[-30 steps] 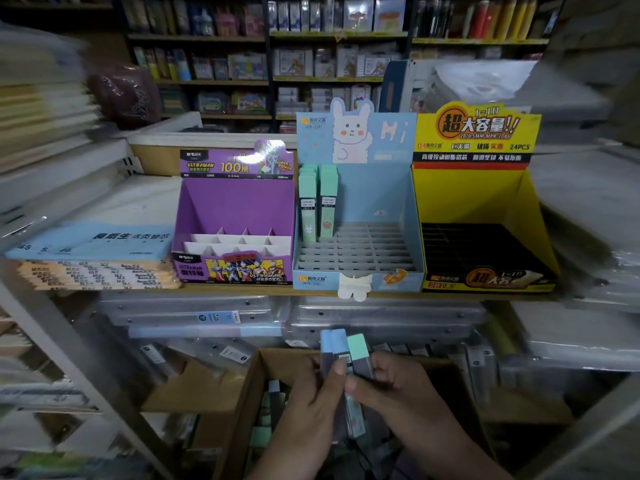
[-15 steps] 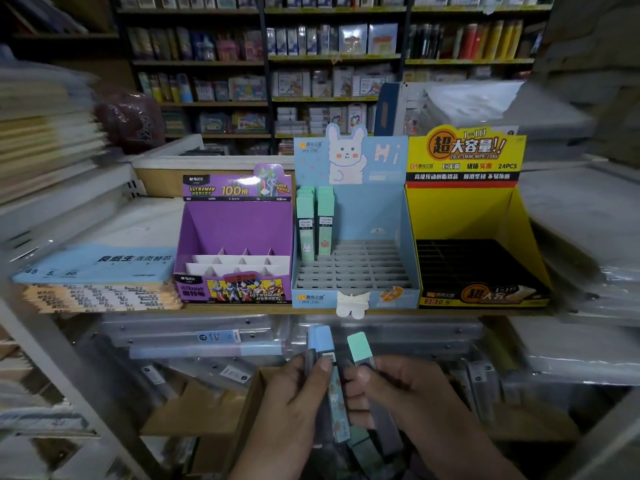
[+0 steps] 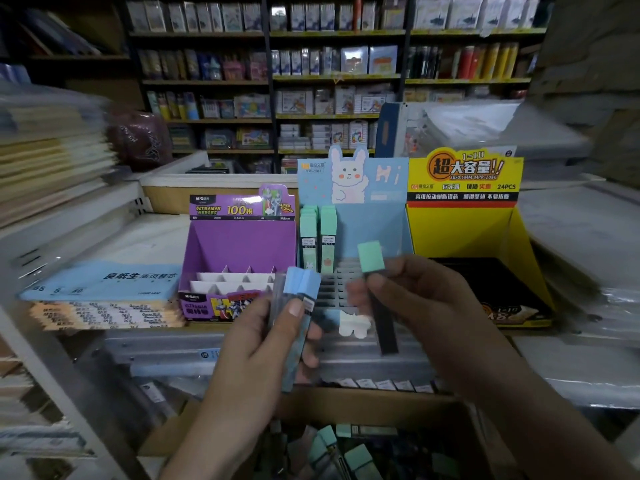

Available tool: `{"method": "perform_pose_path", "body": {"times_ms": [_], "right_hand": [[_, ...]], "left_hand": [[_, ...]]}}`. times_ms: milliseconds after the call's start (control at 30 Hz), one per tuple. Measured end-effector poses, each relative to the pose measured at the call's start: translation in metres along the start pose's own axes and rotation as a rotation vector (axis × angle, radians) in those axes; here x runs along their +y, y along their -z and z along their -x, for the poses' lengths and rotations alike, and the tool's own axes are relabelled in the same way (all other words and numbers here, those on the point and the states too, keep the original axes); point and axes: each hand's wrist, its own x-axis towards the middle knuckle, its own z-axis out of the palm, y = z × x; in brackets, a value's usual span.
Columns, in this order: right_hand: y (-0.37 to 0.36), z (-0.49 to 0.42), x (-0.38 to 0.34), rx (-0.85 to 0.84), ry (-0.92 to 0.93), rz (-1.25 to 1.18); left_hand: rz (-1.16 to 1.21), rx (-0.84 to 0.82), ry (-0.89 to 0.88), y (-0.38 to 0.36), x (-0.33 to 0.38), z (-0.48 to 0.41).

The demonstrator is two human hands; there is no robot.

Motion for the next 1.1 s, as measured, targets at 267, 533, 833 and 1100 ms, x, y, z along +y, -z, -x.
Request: {"method": "perform_pose_path", "body": {"times_ms": [267, 533, 833, 1100], "right_hand": [[-0.004, -0.058, -0.010, 0.085, 0.185, 0.358], [-0.011, -0.092, 0.008, 0.231, 0.268, 0.544], [-0.016, -0.101, 0.016, 0.193, 0.262, 0.592], [-0.014, -0.104, 0.020, 0.120, 0.228, 0.598]], "left_hand": [[-0.046, 0.047, -0.029, 0.005, 0.020, -0.027], [0.027, 0.125, 0.036, 0.009, 0.022, -0.043], [0.059, 0.138, 0.015, 0.013, 0.020, -0.047], [0.045, 0.105, 0.021, 0.016, 0.017, -0.048]]}}
